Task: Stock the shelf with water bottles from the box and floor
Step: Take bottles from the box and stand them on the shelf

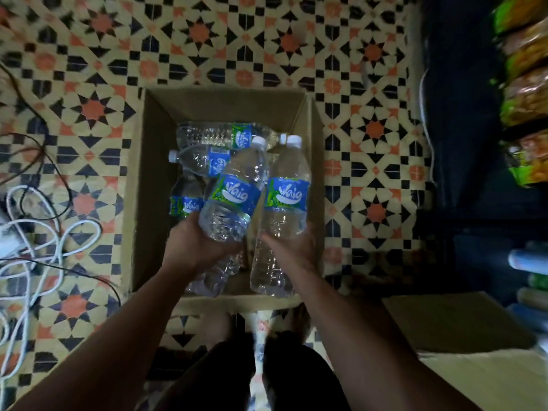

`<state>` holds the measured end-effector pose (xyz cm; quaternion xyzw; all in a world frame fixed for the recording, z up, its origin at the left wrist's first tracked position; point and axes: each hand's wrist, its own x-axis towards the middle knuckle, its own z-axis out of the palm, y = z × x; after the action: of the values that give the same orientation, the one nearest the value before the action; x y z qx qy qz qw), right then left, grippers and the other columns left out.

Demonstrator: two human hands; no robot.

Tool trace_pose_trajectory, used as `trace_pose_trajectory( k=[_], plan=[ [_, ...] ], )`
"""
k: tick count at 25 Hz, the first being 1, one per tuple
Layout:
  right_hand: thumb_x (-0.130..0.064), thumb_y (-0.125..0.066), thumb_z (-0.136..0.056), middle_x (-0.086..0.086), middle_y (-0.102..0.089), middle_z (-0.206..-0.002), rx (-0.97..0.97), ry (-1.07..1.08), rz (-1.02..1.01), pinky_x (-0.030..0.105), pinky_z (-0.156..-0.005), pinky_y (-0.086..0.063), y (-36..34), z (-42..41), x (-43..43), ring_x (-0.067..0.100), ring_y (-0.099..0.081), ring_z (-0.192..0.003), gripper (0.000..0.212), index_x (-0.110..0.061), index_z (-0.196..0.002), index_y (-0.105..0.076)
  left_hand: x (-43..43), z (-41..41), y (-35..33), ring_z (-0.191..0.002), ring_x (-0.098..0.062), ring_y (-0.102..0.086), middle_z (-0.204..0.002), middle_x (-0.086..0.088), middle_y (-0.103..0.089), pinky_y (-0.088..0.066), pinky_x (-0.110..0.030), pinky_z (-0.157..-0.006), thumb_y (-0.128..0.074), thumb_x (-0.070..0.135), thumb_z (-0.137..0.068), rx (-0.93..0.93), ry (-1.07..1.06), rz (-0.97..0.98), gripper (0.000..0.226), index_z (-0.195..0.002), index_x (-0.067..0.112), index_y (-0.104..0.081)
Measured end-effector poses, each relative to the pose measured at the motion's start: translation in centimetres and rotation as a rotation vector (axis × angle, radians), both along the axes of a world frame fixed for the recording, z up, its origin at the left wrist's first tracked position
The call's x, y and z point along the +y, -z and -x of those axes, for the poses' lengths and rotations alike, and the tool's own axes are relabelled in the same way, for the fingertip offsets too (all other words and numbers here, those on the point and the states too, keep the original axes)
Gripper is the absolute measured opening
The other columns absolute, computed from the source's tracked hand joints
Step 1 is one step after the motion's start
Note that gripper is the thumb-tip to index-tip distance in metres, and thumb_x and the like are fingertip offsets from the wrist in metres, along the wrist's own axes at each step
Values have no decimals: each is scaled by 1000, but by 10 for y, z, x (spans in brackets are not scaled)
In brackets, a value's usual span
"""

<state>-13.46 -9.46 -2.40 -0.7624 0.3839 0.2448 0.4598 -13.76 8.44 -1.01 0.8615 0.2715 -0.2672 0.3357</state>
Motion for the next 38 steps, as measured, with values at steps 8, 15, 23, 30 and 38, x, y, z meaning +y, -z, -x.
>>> trace_pose_trajectory(
  k=[8,15,23,30,38],
  plan=[
    [-79,-82,-34,-2,-47,-147,-292,115,-39,51,-100,-49,-162,18,-45,27,-57,-124,127,-42,-143,-27,-53,-22,-187,-75,8,-66,-88,16,-71,-50,-13,-71,-97,29,-48,-362,-69,369,64,-101,26,-61],
    [-48,-96,-46,6,-64,-126,-638,421,-4,52,-92,-55,-378,75,-127,28,-63,-117,96,-29,-129,-50,-153,-19,-388,-86,4,-70,-101,12,-73,-54,-15,-77,-96,17,-56,-519,200,694,73,-120,16,-61],
    [-5,-91,-62,3,-73,-109,-942,638,211,46,-92,-56,-616,222,-225,19,-72,-99,71,-18,-120,-52,-299,73,-579,-95,-1,-70,-103,10,-73,-56,-21,-85,-96,21,-53,-633,629,998,74,-117,24,-58],
    [-15,-91,-56,1,-73,-111,-1105,797,452,32,-91,-56,-684,382,-288,17,-71,-103,76,-13,-121,-52,-404,212,-650,-89,1,-70,-99,10,-74,-54,-15,-78,-97,22,-46,-654,896,1194,75,-108,26,-57],
    [-20,-92,-55,2,-72,-111,-1110,954,654,43,-95,-55,-706,514,-353,17,-70,-104,76,-15,-120,-52,-487,331,-667,-90,8,-67,-101,11,-71,-47,-5,-76,-98,23,-45,-603,1122,1287,81,-113,18,-56]
  ],
)
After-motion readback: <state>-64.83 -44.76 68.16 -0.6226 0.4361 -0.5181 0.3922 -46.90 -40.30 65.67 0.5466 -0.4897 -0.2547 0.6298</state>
